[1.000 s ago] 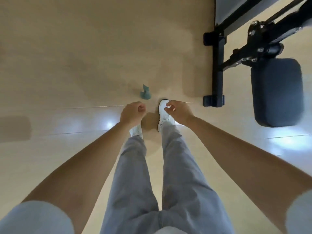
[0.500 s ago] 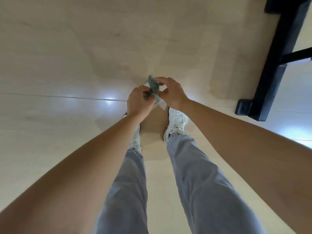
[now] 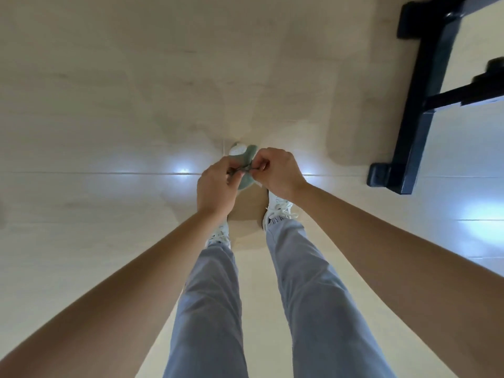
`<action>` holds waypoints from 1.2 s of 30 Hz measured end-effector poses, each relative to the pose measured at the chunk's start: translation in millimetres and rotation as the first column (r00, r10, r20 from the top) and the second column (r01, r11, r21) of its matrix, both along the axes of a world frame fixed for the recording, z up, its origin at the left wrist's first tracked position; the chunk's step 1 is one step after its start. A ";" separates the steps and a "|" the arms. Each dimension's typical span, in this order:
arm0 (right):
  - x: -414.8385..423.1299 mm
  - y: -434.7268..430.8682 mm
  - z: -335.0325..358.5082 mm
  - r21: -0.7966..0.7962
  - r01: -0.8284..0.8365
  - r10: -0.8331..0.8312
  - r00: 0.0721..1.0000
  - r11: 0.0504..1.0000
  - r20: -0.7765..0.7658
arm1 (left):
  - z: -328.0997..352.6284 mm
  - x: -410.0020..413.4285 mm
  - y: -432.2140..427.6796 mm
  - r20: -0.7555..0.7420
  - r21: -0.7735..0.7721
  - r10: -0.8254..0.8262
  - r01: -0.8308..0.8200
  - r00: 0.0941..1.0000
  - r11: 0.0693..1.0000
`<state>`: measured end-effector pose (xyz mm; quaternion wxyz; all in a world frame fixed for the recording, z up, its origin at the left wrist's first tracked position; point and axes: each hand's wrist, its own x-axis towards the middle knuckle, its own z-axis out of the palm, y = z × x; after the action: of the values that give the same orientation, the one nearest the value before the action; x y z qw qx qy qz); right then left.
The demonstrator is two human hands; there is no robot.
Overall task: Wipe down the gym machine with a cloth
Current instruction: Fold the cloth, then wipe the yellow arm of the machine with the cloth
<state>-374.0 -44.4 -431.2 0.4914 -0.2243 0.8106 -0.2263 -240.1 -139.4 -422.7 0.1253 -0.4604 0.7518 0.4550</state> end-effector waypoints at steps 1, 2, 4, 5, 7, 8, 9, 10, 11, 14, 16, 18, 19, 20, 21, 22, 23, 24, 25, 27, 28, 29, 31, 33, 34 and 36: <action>-3.1 0.3 19.3 -0.020 0.009 -0.009 1.000 1.000 0.006 | 17.8 1.4 -3.1 -0.017 0.015 -0.012 0.012 1.000 1.000; -5.9 0.1 40.7 -0.032 0.033 -0.033 0.999 0.999 0.017 | 35.2 1.8 -6.7 -0.028 0.024 -0.030 0.031 0.999 0.999; -9.4 -2.0 87.3 -0.069 0.104 -0.101 0.994 0.992 0.041 | 74.5 -2.2 -14.2 -0.056 0.039 -0.079 0.081 0.995 0.996; -10.3 -4.5 112.1 -0.095 0.134 -0.130 0.990 0.986 0.052 | 96.6 -6.0 -17.4 -0.074 0.053 -0.090 0.094 0.993 0.994; -12.6 -12.0 167.1 -0.155 0.172 -0.164 0.984 0.973 0.063 | 145.3 -15.3 -25.7 -0.118 0.089 -0.080 0.091 0.990 0.992; -15.1 -16.0 195.8 -0.192 0.184 -0.176 0.983 0.964 0.060 | 170.0 -20.3 -31.0 -0.144 0.104 -0.067 0.083 0.987 0.991; -18.5 -20.1 225.8 -0.231 0.193 -0.185 0.981 0.953 0.057 | 196.9 -25.5 -37.2 -0.174 0.125 -0.056 0.079 0.983 0.989; -22.5 -23.9 255.0 -0.268 0.204 -0.196 0.979 0.942 0.056 | 225.2 -30.9 -43.2 -0.212 0.157 -0.042 0.076 0.976 0.985; -27.1 -27.0 284.4 -0.302 0.222 -0.215 0.975 0.927 0.057 | 255.2 -37.0 -49.1 -0.255 0.196 -0.024 0.076 0.967 0.978; -39.9 -29.7 365.8 -0.394 0.299 -0.301 0.952 0.869 0.058 | 339.5 -55.7 -60.7 -0.353 0.260 -0.021 0.120 0.935 0.958; -46.6 -28.8 412.4 -0.432 0.321 -0.346 0.938 0.843 0.022 | 384.6 -65.7 -65.6 -0.369 0.192 -0.088 0.169 0.925 0.967; -49.7 -25.4 453.4 -0.451 0.318 -0.375 0.926 0.834 -0.041 | 419.6 -70.3 -69.2 -0.380 0.098 -0.169 0.221 0.909 0.970; -50.1 -23.4 472.0 -0.458 0.311 -0.386 0.919 0.833 -0.077 | 435.3 -71.1 -71.1 -0.380 0.050 -0.214 0.251 0.900 0.967; -49.9 -21.2 489.6 -0.461 0.302 -0.394 0.912 0.834 -0.116 | 450.5 -71.6 -73.3 -0.371 0.005 -0.259 0.281 0.892 0.960; -49.5 -18.8 505.5 -0.464 0.293 -0.401 0.903 0.836 -0.153 | 463.7 -71.6 -76.7 -0.358 -0.029 -0.295 0.306 0.886 0.952; -48.9 -16.7 519.9 -0.468 0.285 -0.411 0.891 0.837 -0.192 | 475.1 -71.5 -80.7 -0.351 -0.056 -0.320 0.322 0.880 0.945; -48.8 -15.3 534.1 -0.476 0.275 -0.423 0.875 0.835 -0.236 | 485.8 -71.5 -86.3 -0.347 -0.080 -0.341 0.335 0.874 0.939; -49.0 -13.6 547.3 -0.483 0.270 -0.439 0.853 0.833 -0.281 | 496.9 -71.7 -92.5 -0.342 -0.104 -0.364 0.350 0.866 0.931; -49.5 -11.8 560.1 -0.491 0.270 -0.461 0.827 0.828 -0.323 | 506.6 -72.2 -98.8 -0.334 -0.122 -0.392 0.373 0.857 0.920; -52.5 -6.5 581.6 -0.503 0.285 -0.509 0.766 0.816 -0.391 | 527.4 -74.8 -109.7 -0.342 -0.141 -0.442 0.419 0.829 0.897; -55.2 -4.3 590.1 -0.504 0.296 -0.529 0.738 0.811 -0.419 | 538.3 -77.5 -115.6 -0.359 -0.142 -0.451 0.429 0.817 0.892; -58.4 -2.2 597.8 -0.504 0.308 -0.547 0.711 0.807 -0.442 | 549.3 -81.1 -121.1 -0.375 -0.142 -0.457 0.437 0.806 0.888; -67.9 0.2 609.9 -0.507 0.335 -0.584 0.652 0.794 -0.484 | 566.1 -91.4 -133.3 -0.360 -0.164 -0.487 0.460 0.796 0.873; -80.4 0.7 621.1 -0.508 0.373 -0.620 0.597 0.776 -0.510 | 575.5 -106.7 -145.4 -0.334 -0.175 -0.517 0.487 0.788 0.855; -88.9 -0.3 625.8 -0.526 0.391 -0.646 0.579 0.755 -0.498 | 580.1 -117.1 -151.5 -0.334 -0.181 -0.531 0.500 0.778 0.847; -109.3 -4.8 634.4 -0.593 0.433 -0.717 0.563 0.679 -0.410 | 589.7 -144.2 -163.1 -0.346 -0.225 -0.564 0.517 0.750 0.826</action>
<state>-483.4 -49.2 203.2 0.0323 -0.1010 0.8799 -0.4631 -384.3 -302.5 167.0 0.0694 -0.1269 0.8869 0.4387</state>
